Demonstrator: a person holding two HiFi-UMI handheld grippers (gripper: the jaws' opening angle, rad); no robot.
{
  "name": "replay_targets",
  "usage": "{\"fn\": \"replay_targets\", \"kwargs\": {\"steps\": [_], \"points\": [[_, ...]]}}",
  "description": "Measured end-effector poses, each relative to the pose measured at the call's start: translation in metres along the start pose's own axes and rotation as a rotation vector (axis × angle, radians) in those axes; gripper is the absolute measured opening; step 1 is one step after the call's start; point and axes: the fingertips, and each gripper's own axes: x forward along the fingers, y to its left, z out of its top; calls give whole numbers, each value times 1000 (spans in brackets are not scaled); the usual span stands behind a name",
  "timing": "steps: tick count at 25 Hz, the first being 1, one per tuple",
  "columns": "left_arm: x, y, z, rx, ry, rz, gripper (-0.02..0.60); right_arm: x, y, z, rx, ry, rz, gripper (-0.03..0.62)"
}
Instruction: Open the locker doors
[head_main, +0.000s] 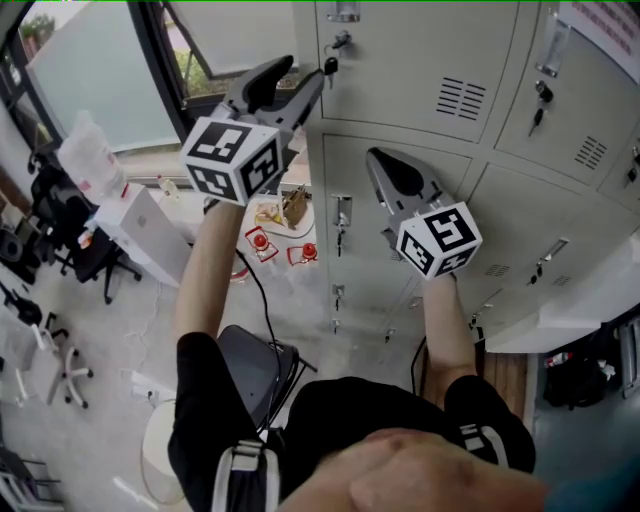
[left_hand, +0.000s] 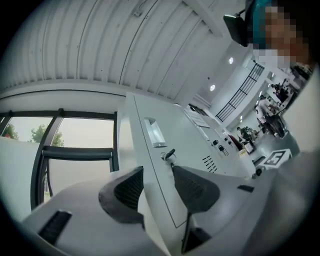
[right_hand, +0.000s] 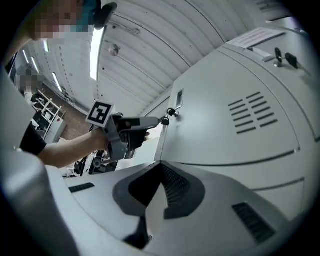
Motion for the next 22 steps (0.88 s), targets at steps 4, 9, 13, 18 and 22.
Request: {"fn": "replay_targets", "kwargs": {"steps": [4,9,13,18,22], "points": [[-6,6,-3,-23,-2,33,187,19,0,39,-63,-30,25,15],[-5,-1,-1,18,22,36,186,34,0,97,-142,-117,13,15],[-9,-6,12,38,-10,35,176,49,-8,134,-140,-167,31,15],[-17,-5,21,90,-18,80,17,63,-16,156,-144,-183,39,15],[-20,-14,20,90,10,28,11,80,-16,165,-134,-175,87,106]]}}
